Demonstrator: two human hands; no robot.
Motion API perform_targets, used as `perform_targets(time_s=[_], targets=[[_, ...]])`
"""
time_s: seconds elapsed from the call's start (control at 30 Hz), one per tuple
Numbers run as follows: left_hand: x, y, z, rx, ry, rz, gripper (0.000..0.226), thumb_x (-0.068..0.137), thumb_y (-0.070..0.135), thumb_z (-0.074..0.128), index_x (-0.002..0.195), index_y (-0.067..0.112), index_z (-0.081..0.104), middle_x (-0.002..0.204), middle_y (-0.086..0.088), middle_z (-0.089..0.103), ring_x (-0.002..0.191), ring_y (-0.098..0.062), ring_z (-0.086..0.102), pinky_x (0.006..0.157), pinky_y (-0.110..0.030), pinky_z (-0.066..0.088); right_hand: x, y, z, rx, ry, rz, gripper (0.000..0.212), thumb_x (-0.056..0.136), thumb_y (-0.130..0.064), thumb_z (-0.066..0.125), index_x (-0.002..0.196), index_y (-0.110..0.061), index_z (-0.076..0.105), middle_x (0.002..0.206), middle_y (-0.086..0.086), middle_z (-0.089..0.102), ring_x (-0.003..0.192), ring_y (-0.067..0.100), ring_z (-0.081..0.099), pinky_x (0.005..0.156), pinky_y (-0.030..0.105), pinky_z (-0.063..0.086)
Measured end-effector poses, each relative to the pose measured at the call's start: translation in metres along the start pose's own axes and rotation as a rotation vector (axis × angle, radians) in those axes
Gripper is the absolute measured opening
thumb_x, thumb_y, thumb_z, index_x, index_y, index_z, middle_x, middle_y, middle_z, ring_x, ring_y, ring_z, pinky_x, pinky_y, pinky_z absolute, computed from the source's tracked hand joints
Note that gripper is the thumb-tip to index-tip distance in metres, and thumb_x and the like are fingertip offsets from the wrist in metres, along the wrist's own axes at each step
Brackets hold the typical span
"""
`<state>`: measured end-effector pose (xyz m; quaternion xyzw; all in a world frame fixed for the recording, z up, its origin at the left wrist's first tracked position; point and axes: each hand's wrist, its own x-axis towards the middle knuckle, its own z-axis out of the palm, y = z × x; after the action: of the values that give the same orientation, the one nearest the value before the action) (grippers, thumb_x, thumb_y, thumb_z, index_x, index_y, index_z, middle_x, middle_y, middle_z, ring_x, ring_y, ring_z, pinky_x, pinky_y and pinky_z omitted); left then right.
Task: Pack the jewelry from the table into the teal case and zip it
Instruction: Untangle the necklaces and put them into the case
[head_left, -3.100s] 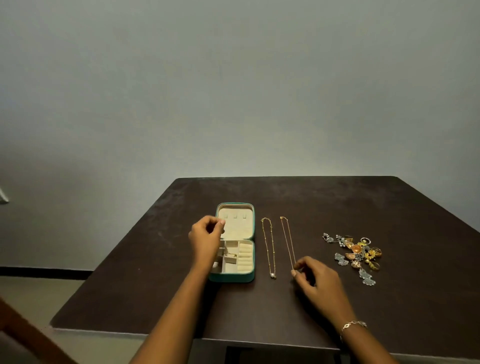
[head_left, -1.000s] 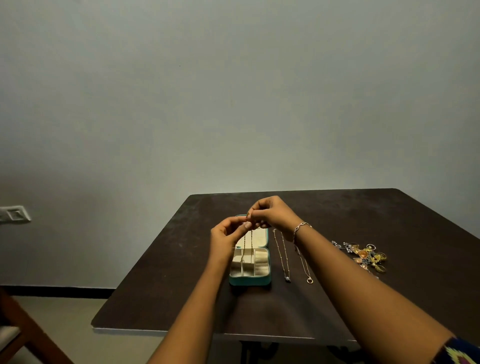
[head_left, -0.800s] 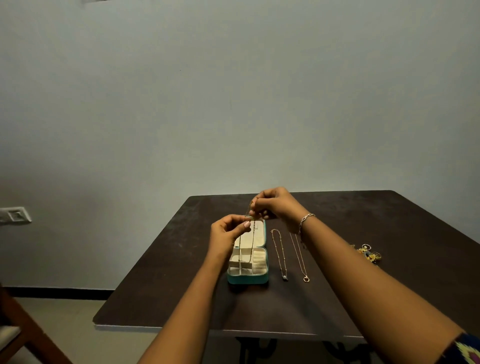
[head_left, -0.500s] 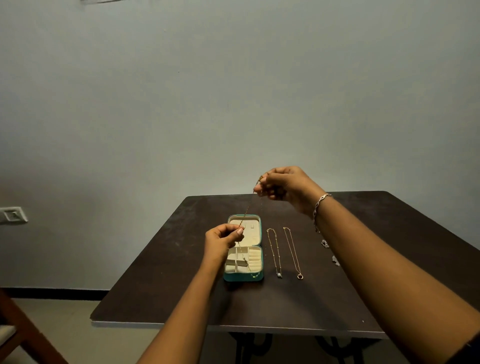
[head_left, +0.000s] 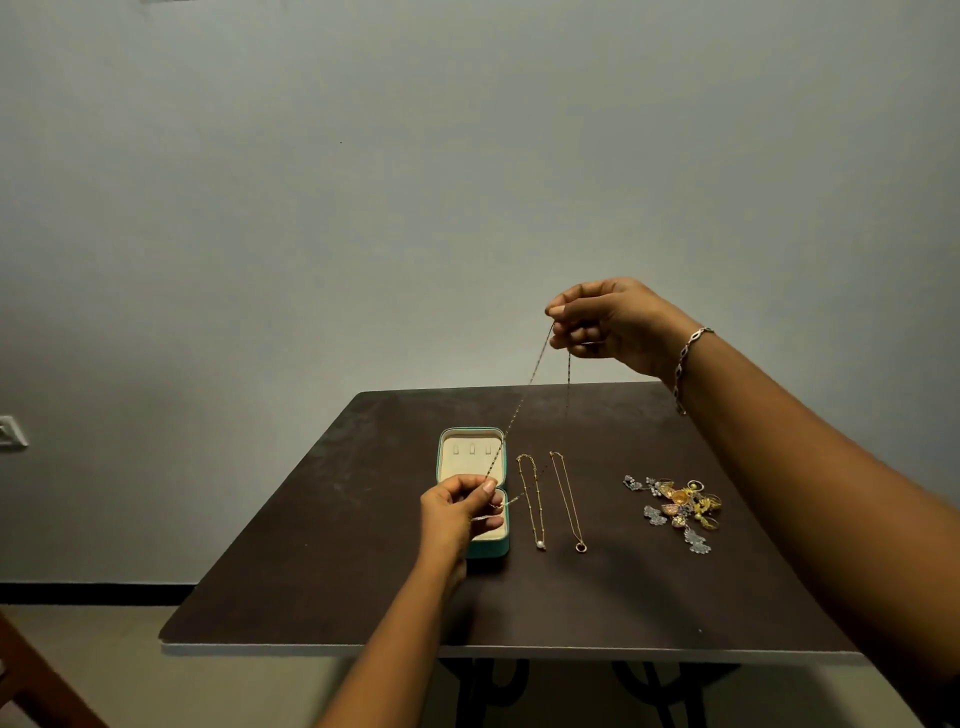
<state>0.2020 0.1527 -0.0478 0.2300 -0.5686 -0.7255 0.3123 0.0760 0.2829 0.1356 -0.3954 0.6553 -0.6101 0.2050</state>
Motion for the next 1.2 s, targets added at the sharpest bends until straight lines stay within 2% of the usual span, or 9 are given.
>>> perform_targets(time_s=[0.13, 0.3, 0.43, 0.57, 0.77, 0.87, 1.03, 1.13, 1.2], targets=[[-0.005, -0.006, 0.006, 0.006, -0.017, -0.025, 0.008, 0.084, -0.004, 0.057, 0.079, 0.001, 0.062, 0.068, -0.012, 0.062, 0.052, -0.012, 0.062, 0.049, -0.02, 0.053, -0.003, -0.004, -0.013, -0.025, 0.013, 0.024, 0.013, 0.086, -0.001, 0.055, 0.081, -0.009, 0.063, 0.07, 0.005, 0.064, 0.057, 0.01, 0.066, 0.055, 0.018, 0.051], [-0.007, -0.008, 0.009, 0.004, -0.023, -0.077, 0.008, 0.084, -0.005, 0.056, 0.082, 0.001, 0.062, 0.073, -0.012, 0.063, 0.055, -0.013, 0.064, 0.049, -0.021, 0.054, -0.011, 0.001, -0.028, -0.01, 0.049, 0.02, 0.016, 0.085, 0.008, 0.051, 0.082, -0.004, 0.061, 0.069, 0.007, 0.064, 0.059, 0.013, 0.067, 0.061, 0.021, 0.055], [0.004, 0.01, 0.007, -0.123, 0.054, -0.053, 0.015, 0.086, -0.007, 0.052, 0.076, 0.002, 0.057, 0.072, -0.014, 0.058, 0.046, -0.01, 0.063, 0.044, -0.02, 0.053, -0.024, 0.012, -0.046, -0.005, 0.143, 0.029, 0.018, 0.083, 0.014, 0.05, 0.079, 0.0, 0.06, 0.067, 0.011, 0.064, 0.055, 0.015, 0.067, 0.059, 0.023, 0.058], [0.016, 0.043, 0.004, -0.19, 0.076, -0.05, 0.014, 0.089, -0.003, 0.049, 0.08, 0.003, 0.056, 0.075, -0.011, 0.059, 0.055, -0.013, 0.066, 0.047, -0.022, 0.055, -0.039, 0.034, -0.062, -0.105, 0.214, 0.043, 0.021, 0.083, 0.017, 0.048, 0.075, 0.0, 0.058, 0.072, 0.017, 0.061, 0.052, 0.013, 0.065, 0.053, 0.021, 0.057], [0.031, 0.08, 0.008, -0.154, -0.064, -0.085, 0.014, 0.089, -0.001, 0.048, 0.079, 0.004, 0.056, 0.068, -0.008, 0.062, 0.054, -0.011, 0.068, 0.05, -0.021, 0.056, -0.062, 0.074, -0.073, -0.277, 0.275, 0.056, 0.019, 0.083, 0.016, 0.049, 0.079, 0.005, 0.064, 0.07, 0.016, 0.062, 0.057, 0.015, 0.063, 0.052, 0.015, 0.054], [0.043, 0.092, 0.014, -0.141, -0.128, -0.14, 0.016, 0.09, -0.002, 0.048, 0.077, 0.005, 0.055, 0.057, -0.005, 0.065, 0.053, -0.013, 0.067, 0.049, -0.021, 0.055, -0.071, 0.092, -0.076, -0.359, 0.303, 0.053, 0.021, 0.081, 0.01, 0.057, 0.076, -0.007, 0.068, 0.074, 0.013, 0.067, 0.067, 0.019, 0.064, 0.057, 0.016, 0.055], [0.063, 0.104, 0.022, -0.162, -0.273, -0.269, 0.03, 0.09, -0.007, 0.043, 0.07, -0.002, 0.065, 0.06, -0.01, 0.065, 0.055, -0.017, 0.068, 0.05, -0.023, 0.056, -0.087, 0.124, -0.078, -0.55, 0.293, 0.069, 0.016, 0.077, 0.002, 0.068, 0.079, -0.013, 0.071, 0.074, 0.005, 0.071, 0.069, 0.012, 0.068, 0.066, 0.019, 0.055], [0.077, 0.102, 0.031, -0.058, -0.301, -0.264, 0.027, 0.089, -0.012, 0.038, 0.08, -0.003, 0.062, 0.061, -0.011, 0.067, 0.057, -0.018, 0.069, 0.053, -0.023, 0.057, -0.096, 0.143, -0.072, -0.599, 0.313, 0.005, 0.013, 0.074, 0.001, 0.07, 0.075, -0.012, 0.073, 0.068, 0.001, 0.07, 0.058, 0.004, 0.065, 0.061, 0.014, 0.053], [0.089, 0.098, 0.04, 0.052, -0.268, -0.235, 0.023, 0.088, -0.014, 0.039, 0.083, -0.002, 0.058, 0.065, -0.013, 0.066, 0.055, -0.018, 0.068, 0.052, -0.023, 0.057, -0.101, 0.157, -0.068, -0.695, 0.31, -0.096, 0.014, 0.071, 0.0, 0.073, 0.074, -0.013, 0.073, 0.069, -0.001, 0.069, 0.06, 0.007, 0.065, 0.063, 0.019, 0.053]])
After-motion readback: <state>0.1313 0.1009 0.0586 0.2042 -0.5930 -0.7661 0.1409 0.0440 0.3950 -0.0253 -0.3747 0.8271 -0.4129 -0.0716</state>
